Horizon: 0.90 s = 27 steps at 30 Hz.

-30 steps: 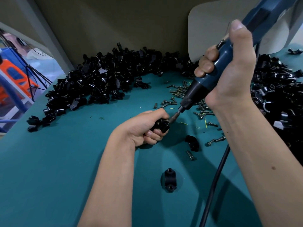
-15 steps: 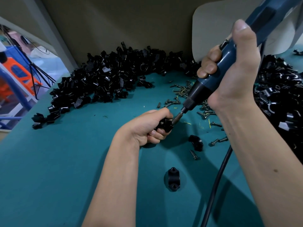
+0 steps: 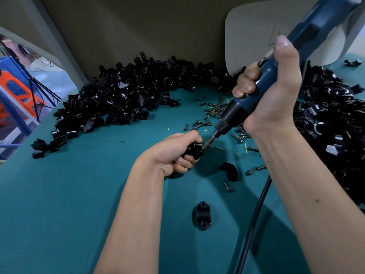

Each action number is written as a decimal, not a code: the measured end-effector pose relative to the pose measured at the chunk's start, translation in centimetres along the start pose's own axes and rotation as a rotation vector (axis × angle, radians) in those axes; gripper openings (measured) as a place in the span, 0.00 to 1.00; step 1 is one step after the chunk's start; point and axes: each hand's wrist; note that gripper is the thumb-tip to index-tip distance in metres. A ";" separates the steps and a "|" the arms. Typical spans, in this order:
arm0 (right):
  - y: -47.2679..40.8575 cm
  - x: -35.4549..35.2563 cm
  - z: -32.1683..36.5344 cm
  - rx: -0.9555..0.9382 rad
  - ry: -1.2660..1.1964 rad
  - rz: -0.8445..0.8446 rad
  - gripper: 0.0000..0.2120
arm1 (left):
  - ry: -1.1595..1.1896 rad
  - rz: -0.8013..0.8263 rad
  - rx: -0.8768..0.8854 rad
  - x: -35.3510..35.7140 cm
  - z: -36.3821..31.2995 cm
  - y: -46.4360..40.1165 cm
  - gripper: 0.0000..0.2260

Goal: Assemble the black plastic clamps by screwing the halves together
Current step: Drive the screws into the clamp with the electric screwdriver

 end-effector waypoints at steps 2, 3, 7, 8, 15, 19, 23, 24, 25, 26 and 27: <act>0.0 -0.1 0.0 -0.009 -0.005 -0.005 0.15 | 0.002 -0.006 -0.013 0.0 -0.1 -0.1 0.13; 0.1 -0.2 0.0 -0.015 -0.005 -0.006 0.13 | 0.002 -0.008 -0.019 0.0 -0.1 -0.1 0.13; 0.1 -0.3 -0.1 -0.024 -0.023 -0.017 0.13 | 0.031 -0.006 -0.030 0.0 -0.1 -0.1 0.15; 0.0 -0.3 -0.1 -0.028 -0.029 -0.021 0.12 | 0.039 -0.007 -0.033 0.0 -0.2 -0.1 0.15; 0.1 -0.3 -0.1 -0.029 -0.048 -0.033 0.12 | 0.036 -0.014 -0.033 0.1 -0.3 0.0 0.14; 0.1 -0.3 -0.2 -0.031 -0.033 -0.011 0.13 | -0.014 -0.025 -0.032 0.1 -0.2 -0.1 0.13; 0.2 -0.3 -0.1 -0.046 -0.032 -0.012 0.12 | -0.007 -0.027 -0.022 0.1 -0.2 -0.1 0.12; 0.3 -0.4 -0.1 -0.042 -0.033 -0.021 0.12 | -0.009 -0.029 -0.022 0.1 -0.2 -0.2 0.12; 0.3 -0.4 -0.1 -0.038 -0.033 -0.033 0.12 | -0.012 -0.032 -0.021 0.1 -0.2 -0.2 0.12; 0.3 -0.5 -0.1 -0.036 -0.030 -0.052 0.13 | -0.015 -0.034 -0.021 0.1 -0.1 -0.2 0.12; 0.4 -0.5 -0.1 -0.037 -0.026 -0.075 0.13 | -0.017 -0.037 -0.022 0.1 -0.1 -0.3 0.12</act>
Point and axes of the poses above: each hand's wrist, its own y-axis away from the middle knuckle, its own x-axis out of the palm, z = x × y, and after that the axes turned 8 degrees about -x, right-handed
